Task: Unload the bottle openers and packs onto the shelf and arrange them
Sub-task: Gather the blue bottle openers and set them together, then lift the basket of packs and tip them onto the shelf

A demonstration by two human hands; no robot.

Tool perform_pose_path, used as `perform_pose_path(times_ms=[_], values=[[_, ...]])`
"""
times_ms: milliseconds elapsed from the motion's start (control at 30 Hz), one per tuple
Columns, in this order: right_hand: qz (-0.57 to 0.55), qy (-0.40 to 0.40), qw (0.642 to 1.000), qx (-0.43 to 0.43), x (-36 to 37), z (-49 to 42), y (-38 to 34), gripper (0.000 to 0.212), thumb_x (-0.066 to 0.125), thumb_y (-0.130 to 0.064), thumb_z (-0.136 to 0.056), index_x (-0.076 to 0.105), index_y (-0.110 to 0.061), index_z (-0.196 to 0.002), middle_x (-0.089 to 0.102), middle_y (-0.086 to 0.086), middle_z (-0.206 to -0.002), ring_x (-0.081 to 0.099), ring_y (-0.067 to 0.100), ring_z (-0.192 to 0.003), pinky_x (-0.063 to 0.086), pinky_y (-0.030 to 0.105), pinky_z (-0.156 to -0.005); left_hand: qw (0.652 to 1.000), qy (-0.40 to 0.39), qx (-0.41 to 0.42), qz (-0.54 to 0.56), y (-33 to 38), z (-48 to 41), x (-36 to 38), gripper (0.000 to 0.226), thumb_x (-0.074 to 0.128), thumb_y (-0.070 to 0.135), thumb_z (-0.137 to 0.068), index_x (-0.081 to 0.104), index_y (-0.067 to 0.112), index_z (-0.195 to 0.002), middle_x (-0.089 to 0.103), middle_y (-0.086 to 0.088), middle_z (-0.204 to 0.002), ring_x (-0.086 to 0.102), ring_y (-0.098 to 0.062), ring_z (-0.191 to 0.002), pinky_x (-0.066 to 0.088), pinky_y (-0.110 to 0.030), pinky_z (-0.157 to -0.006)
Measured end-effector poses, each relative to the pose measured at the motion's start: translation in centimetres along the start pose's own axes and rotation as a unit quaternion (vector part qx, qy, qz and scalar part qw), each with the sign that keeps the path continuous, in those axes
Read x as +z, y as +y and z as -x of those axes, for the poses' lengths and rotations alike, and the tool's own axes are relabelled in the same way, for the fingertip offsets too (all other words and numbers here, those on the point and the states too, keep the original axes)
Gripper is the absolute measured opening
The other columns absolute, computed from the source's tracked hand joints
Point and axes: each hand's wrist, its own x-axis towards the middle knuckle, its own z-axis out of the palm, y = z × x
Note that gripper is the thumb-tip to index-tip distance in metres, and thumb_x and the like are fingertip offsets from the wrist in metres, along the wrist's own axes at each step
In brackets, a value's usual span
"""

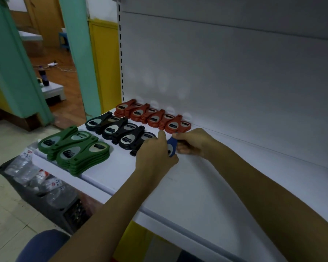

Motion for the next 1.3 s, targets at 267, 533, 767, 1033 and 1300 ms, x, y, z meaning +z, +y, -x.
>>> perform_pose_path(times_ms=[267,533,767,1033,1300], values=[[0.055,0.067,0.994,-0.059,0.6,-1.4,1.8,0.021,0.076,-0.025,-0.080,0.071,-0.004,-0.083,0.065,0.009,-0.068,0.057,0.013,-0.053,0.050,0.018,-0.051,0.999,0.049,-0.005,0.020,-0.8,0.9,1.4,0.050,0.067,0.032,-0.078,0.048,0.008,-0.117,0.060,-0.010,-0.104,0.048,-0.026,-0.098,0.034,-0.027,-0.067],[0.044,0.106,0.992,-0.050,1.4,-1.0,1.8,0.028,0.078,-0.027,-0.077,0.071,0.000,-0.083,0.063,0.009,-0.063,0.054,0.015,-0.052,0.049,0.026,-0.056,0.999,0.026,-0.014,0.035,-0.9,1.2,0.8,0.048,0.068,0.043,-0.080,0.053,0.008,-0.108,0.062,-0.009,-0.102,0.052,-0.025,-0.096,0.044,-0.032,-0.074],[0.041,0.127,0.990,-0.043,1.2,0.6,0.9,0.026,0.077,-0.029,-0.077,0.064,-0.007,-0.077,0.061,0.007,-0.065,0.052,0.017,-0.052,0.045,0.026,-0.051,0.999,0.034,0.020,0.014,-0.6,1.6,-0.4,0.071,0.066,0.045,-0.082,0.042,0.004,-0.134,0.051,-0.013,-0.131,0.041,-0.027,-0.123,0.034,-0.032,-0.100],[0.400,0.254,0.859,-0.195,-3.3,6.4,1.5,0.049,0.064,-0.035,-0.086,0.052,-0.018,-0.131,0.053,0.005,-0.132,0.049,0.023,-0.120,0.043,0.034,-0.091,0.967,0.036,0.247,-0.052,3.5,1.2,-2.3,0.072,0.056,0.044,-0.089,0.026,0.012,-0.147,0.025,-0.007,-0.154,0.018,-0.023,-0.143,0.012,-0.033,-0.115],[0.477,0.384,0.777,-0.149,-11.2,18.1,6.1,0.059,0.057,-0.036,-0.091,0.038,-0.018,-0.143,0.030,0.009,-0.153,0.024,0.024,-0.142,0.022,0.036,-0.112,0.925,-0.089,0.367,-0.053,13.8,3.6,1.9,0.081,0.046,0.048,-0.093,0.000,0.015,-0.151,-0.004,-0.003,-0.159,-0.007,-0.020,-0.146,0.002,-0.038,-0.118]])
